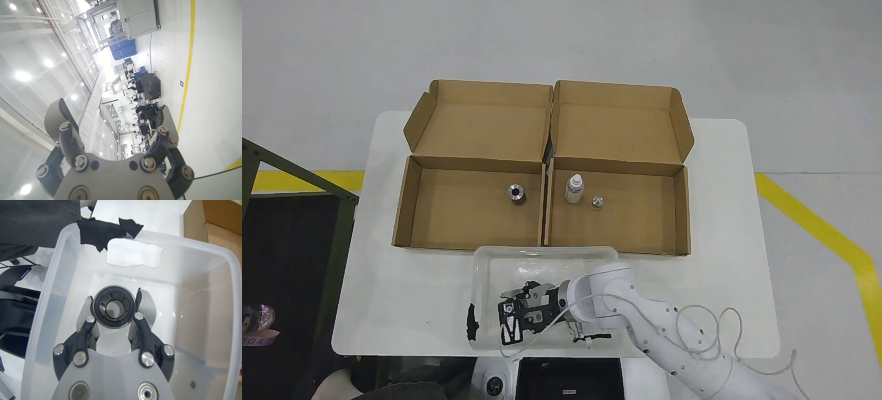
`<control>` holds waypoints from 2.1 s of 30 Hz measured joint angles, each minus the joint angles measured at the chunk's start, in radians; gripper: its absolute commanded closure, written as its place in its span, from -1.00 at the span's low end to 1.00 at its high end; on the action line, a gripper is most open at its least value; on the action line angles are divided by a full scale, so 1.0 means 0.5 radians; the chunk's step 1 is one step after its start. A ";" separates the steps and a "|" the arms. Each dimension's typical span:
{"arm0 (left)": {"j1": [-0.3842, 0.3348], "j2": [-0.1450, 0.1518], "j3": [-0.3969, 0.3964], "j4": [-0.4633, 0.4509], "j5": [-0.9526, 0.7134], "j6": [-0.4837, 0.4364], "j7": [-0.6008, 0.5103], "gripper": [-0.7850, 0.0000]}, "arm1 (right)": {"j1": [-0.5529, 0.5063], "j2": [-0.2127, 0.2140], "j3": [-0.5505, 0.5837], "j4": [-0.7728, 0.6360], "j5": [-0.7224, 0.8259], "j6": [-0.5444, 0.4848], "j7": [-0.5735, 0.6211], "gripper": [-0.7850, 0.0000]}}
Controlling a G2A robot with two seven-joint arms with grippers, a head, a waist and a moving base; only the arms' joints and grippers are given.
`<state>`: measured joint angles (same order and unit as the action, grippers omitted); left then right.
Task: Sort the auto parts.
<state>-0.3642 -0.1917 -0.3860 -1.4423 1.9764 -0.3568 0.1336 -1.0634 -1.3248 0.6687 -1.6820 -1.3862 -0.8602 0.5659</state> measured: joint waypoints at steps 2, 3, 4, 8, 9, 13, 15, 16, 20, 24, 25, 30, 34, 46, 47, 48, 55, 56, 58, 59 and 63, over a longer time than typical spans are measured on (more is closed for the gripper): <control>0.000 0.000 0.000 0.000 0.000 0.000 0.000 -1.00 | 0.007 -0.001 -0.003 0.000 0.009 0.004 -0.018 1.00; 0.000 0.000 0.000 0.000 0.000 0.000 0.000 -1.00 | 0.013 -0.002 -0.004 -0.004 0.015 0.005 -0.031 1.00; 0.000 0.000 0.000 0.000 0.000 0.000 0.000 -1.00 | 0.017 -0.003 -0.005 -0.009 0.020 0.005 -0.041 1.00; 0.000 0.000 0.000 0.000 0.000 0.000 0.000 -1.00 | 0.031 0.000 0.008 -0.045 0.040 0.004 -0.071 1.00; 0.000 0.000 0.000 0.000 0.000 0.000 0.000 -1.00 | 0.032 0.002 0.017 -0.063 0.045 0.004 -0.077 1.00; 0.000 0.000 0.000 0.000 0.000 0.000 0.000 -1.00 | 0.026 0.016 0.059 -0.129 0.054 0.006 -0.087 1.00; 0.000 0.000 0.000 0.000 0.000 0.000 0.000 -1.00 | 0.018 0.025 0.087 -0.168 0.058 0.008 -0.093 1.00; 0.000 0.000 0.000 0.000 0.000 0.000 0.000 -1.00 | 0.015 0.029 0.100 -0.185 0.060 0.008 -0.096 1.00; 0.000 0.000 0.000 0.000 0.000 0.000 0.000 -1.00 | -0.005 0.045 0.152 -0.255 0.052 0.021 -0.116 1.00; 0.000 0.000 0.000 0.000 0.000 0.000 0.000 -1.00 | -0.027 0.060 0.194 -0.312 0.034 0.040 -0.156 1.00; 0.000 0.000 0.000 0.000 0.000 0.000 0.000 -1.00 | -0.029 0.062 0.203 -0.321 0.032 0.043 -0.164 1.00; 0.000 0.000 0.000 0.000 0.000 0.000 0.000 -1.00 | -0.012 0.072 0.254 -0.355 0.027 0.065 -0.196 1.00; 0.000 0.000 0.000 0.000 0.000 0.000 0.000 -1.00 | 0.018 0.074 0.279 -0.361 0.035 0.084 -0.213 1.00; 0.000 0.000 0.000 0.000 0.000 0.000 0.000 -1.00 | 0.191 0.051 0.297 -0.256 0.097 0.160 -0.265 1.00; 0.000 0.000 0.000 0.000 0.000 0.000 0.000 -1.00 | 0.213 0.047 0.295 -0.239 0.105 0.169 -0.269 1.00; 0.000 0.000 0.000 0.000 0.000 0.000 0.000 -1.00 | 0.245 0.040 0.293 -0.216 0.115 0.183 -0.275 1.00; 0.000 0.000 0.000 0.000 0.000 0.000 0.000 -1.00 | 0.441 -0.007 0.240 -0.012 0.184 0.256 -0.284 1.00; 0.000 0.000 0.000 0.000 0.000 0.000 0.000 -1.00 | 0.466 -0.014 0.229 0.022 0.195 0.266 -0.282 1.00; 0.000 0.000 0.000 0.000 0.000 0.000 0.000 -1.00 | 0.524 -0.032 0.200 0.102 0.221 0.285 -0.268 1.00; 0.000 0.000 0.000 0.000 0.000 0.000 0.000 -1.00 | 0.549 -0.041 0.186 0.137 0.234 0.292 -0.259 1.00; 0.000 0.000 0.000 0.000 0.000 0.000 0.000 -1.00 | 0.660 -0.081 0.123 0.291 0.291 0.325 -0.225 1.00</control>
<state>-0.3642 -0.1917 -0.3860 -1.4423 1.9764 -0.3568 0.1336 -0.7334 -1.3651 0.7304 -1.5364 -1.2407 -0.6975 0.4536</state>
